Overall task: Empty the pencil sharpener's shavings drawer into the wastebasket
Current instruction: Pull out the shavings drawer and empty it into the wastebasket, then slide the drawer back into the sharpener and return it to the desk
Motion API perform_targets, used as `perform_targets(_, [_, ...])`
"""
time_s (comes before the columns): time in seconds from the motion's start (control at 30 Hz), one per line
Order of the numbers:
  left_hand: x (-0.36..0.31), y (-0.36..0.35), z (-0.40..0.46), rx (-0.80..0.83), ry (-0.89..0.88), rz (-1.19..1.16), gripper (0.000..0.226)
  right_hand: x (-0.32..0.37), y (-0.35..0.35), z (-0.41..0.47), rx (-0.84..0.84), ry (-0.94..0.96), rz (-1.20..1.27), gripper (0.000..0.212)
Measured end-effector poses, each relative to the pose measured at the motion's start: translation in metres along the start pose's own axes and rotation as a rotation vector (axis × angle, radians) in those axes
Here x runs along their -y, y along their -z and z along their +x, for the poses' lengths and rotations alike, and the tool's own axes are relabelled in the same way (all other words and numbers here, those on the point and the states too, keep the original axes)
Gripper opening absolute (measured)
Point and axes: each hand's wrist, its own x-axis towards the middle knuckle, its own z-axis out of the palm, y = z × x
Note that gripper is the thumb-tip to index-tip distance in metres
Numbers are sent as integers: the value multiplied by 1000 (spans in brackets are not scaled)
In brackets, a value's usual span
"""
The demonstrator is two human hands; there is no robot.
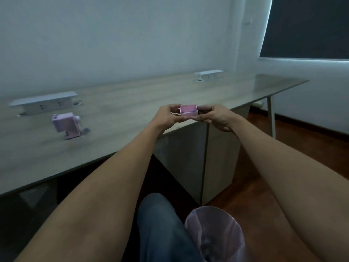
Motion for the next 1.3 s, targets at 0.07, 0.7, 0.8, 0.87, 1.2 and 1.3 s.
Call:
perform_targets(0.07, [-9,23,-3,-34,3,10,34,15,-16,16,57,19,-16,51])
perform_targets(0.7, [-19,259,-87,-431,38,136,39,85,-249,130,429,146,-5,45])
perform_targets(0.8, [-14,287,-105,-463,72,152,38,79,-283,140,463,155,1,45])
perform_targets(0.87, [-9,303,-117,-497,96,145,42,74,-302,147,470,161,10,50])
perform_targets(1.2, [33,354,-168,-677,177,123,33,34,-343,178,374,196,-63,59])
perform_targets(1.3, [54,361,-179,-690,238,127,37,22,-349,185,395,179,-98,62])
